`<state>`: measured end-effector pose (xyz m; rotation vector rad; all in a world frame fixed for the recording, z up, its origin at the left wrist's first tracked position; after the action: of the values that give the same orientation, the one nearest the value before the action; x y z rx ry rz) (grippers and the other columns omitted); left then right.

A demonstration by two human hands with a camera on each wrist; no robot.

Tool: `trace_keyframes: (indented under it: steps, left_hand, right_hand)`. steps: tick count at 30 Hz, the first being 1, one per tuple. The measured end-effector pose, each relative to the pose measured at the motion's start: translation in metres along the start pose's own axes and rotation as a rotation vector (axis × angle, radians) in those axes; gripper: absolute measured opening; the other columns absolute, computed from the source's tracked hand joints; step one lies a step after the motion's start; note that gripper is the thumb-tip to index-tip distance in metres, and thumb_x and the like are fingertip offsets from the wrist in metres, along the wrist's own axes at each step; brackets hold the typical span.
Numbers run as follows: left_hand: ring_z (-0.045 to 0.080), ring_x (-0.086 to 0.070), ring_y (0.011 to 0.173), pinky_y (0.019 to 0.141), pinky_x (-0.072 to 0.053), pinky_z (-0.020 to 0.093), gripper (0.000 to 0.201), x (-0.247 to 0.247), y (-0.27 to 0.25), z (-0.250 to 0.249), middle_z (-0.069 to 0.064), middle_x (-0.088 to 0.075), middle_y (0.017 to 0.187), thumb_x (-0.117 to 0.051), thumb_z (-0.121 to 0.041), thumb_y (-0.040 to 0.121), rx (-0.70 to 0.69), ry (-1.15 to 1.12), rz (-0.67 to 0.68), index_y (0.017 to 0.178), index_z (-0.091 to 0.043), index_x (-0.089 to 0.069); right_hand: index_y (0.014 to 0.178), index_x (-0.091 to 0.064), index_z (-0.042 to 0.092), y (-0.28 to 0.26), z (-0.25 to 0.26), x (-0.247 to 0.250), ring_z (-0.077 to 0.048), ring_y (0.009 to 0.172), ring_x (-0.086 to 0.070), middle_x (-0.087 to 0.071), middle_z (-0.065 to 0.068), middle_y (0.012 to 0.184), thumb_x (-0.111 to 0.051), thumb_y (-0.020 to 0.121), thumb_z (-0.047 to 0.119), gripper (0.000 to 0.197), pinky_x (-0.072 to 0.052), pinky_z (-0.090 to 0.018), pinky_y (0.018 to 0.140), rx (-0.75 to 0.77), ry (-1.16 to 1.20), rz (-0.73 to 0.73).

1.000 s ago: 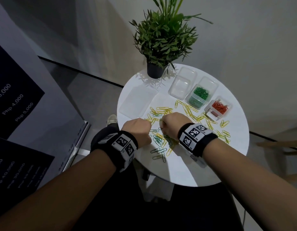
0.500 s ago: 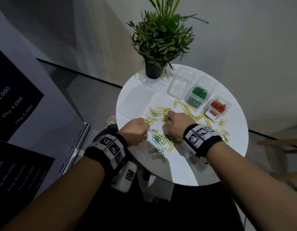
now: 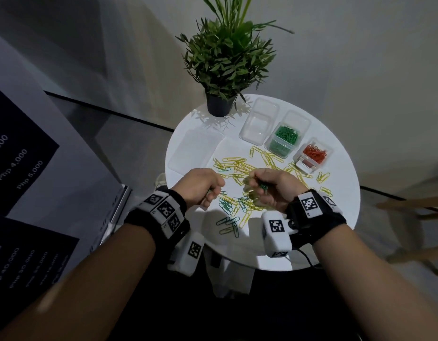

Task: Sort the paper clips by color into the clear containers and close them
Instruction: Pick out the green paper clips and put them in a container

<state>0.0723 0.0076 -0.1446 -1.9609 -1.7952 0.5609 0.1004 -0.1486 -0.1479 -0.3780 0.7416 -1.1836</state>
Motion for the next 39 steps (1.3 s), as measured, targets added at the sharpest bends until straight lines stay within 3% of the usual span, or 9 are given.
trace_keyframes:
  steps: [4, 8, 11, 17, 25, 30, 33, 36, 39]
  left_hand:
    - [0.017, -0.059, 0.076, 0.067, -0.046, 0.027, 0.012, 0.006, 0.009, -0.022, -0.002, -0.065, 0.076, -0.056, -0.018, 0.082, -0.199, 0.578, -0.119, 0.074, -0.013, -0.064]
    - [0.016, -0.057, 0.104, 0.081, -0.044, 0.028, 0.017, -0.008, 0.007, -0.033, -0.009, -0.064, 0.104, -0.061, -0.031, 0.085, -0.315, 1.176, -0.128, 0.101, -0.03, -0.067]
    - [0.021, -0.059, 0.1, 0.075, -0.043, 0.027, 0.015, -0.015, 0.005, -0.042, -0.005, -0.065, 0.101, -0.056, -0.024, 0.087, -0.37, 1.285, -0.154, 0.095, -0.027, -0.068]
    - [0.021, -0.059, 0.086, 0.067, -0.043, 0.027, 0.013, -0.016, 0.009, -0.04, -0.006, -0.063, 0.084, -0.049, -0.019, 0.085, -0.372, 1.23, -0.129, 0.08, -0.022, -0.06]
    - [0.008, -0.056, 0.071, 0.063, -0.043, 0.022, 0.012, 0.002, 0.011, -0.027, -0.009, -0.063, 0.075, -0.073, -0.024, 0.078, -0.257, 0.816, -0.087, 0.075, -0.013, -0.067]
    - [0.006, -0.056, 0.069, 0.061, -0.04, 0.02, 0.009, -0.003, 0.011, -0.022, -0.009, -0.068, 0.073, -0.073, -0.014, 0.073, -0.233, 0.657, -0.066, 0.069, -0.017, -0.065]
    - [0.006, -0.06, 0.072, 0.062, -0.042, 0.017, 0.013, -0.007, 0.01, -0.022, -0.001, -0.072, 0.079, -0.074, -0.013, 0.073, -0.229, 0.522, -0.047, 0.067, -0.017, -0.064]
    - [-0.002, -0.058, 0.064, 0.055, -0.042, 0.009, 0.005, -0.013, 0.002, -0.03, 0.006, -0.069, 0.083, -0.068, -0.005, 0.082, -0.236, 0.386, -0.024, 0.078, -0.003, -0.065]
    - [0.0, -0.044, 0.038, 0.037, -0.032, 0.012, 0.009, -0.017, -0.002, -0.028, 0.005, -0.053, 0.064, -0.058, 0.003, 0.088, -0.128, 0.201, 0.026, 0.08, 0.0, -0.059]
  right_hand:
    - [0.068, -0.065, 0.009, -0.004, 0.006, 0.007, -0.015, 0.046, -0.044, -0.06, -0.01, 0.069, -0.067, 0.087, 0.017, 0.021, -0.033, -0.022, 0.046, 0.091, -0.506, -0.13]
    - [0.077, -0.068, 0.015, -0.006, 0.018, -0.007, -0.017, 0.077, -0.067, -0.072, 0.001, 0.079, -0.078, 0.075, 0.022, 0.012, -0.056, -0.034, 0.075, 0.211, -1.114, -0.211]
    - [0.087, -0.065, 0.027, -0.006, 0.018, -0.02, -0.015, 0.089, -0.059, -0.063, 0.01, 0.088, -0.078, 0.073, 0.032, 0.02, -0.048, -0.027, 0.076, 0.177, -1.598, -0.221]
    - [0.083, -0.063, 0.025, -0.005, 0.022, -0.037, -0.023, 0.089, -0.061, -0.066, 0.002, 0.092, -0.068, 0.075, 0.02, 0.011, -0.046, -0.027, 0.067, 0.193, -1.837, -0.182]
    - [0.069, -0.066, 0.011, -0.002, 0.026, -0.002, -0.011, 0.062, -0.064, -0.067, 0.004, 0.065, -0.067, 0.076, 0.01, 0.007, -0.054, -0.023, 0.057, 0.193, -1.234, -0.235]
    - [0.062, -0.045, 0.013, -0.011, 0.035, 0.022, -0.002, 0.033, -0.039, -0.045, 0.012, 0.039, -0.05, 0.088, 0.0, 0.03, -0.029, -0.02, 0.044, 0.157, -0.738, -0.268]
    - [0.064, -0.037, 0.019, -0.016, 0.016, 0.034, -0.008, 0.034, -0.022, -0.032, 0.002, 0.05, -0.042, 0.09, 0.011, 0.028, -0.011, -0.014, 0.039, 0.0, -0.31, -0.23]
    - [0.062, -0.037, 0.017, -0.016, 0.003, 0.03, -0.008, 0.034, -0.02, -0.029, 0.001, 0.051, -0.04, 0.087, 0.021, 0.026, -0.006, -0.013, 0.044, -0.059, -0.104, -0.1]
    - [0.063, -0.041, 0.013, -0.017, 0.001, 0.022, -0.008, 0.032, -0.023, -0.033, -0.002, 0.051, -0.044, 0.075, 0.016, 0.013, -0.011, -0.009, 0.044, -0.022, 0.079, 0.002]
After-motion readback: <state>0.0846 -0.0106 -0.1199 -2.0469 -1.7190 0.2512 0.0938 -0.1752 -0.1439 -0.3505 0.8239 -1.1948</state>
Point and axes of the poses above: each hand's wrist, its own y-axis towards the middle knuckle, its own x-axis out of the back of the hand, z = x × y, the point moved 10 cm from there along y, towards the middle knuckle
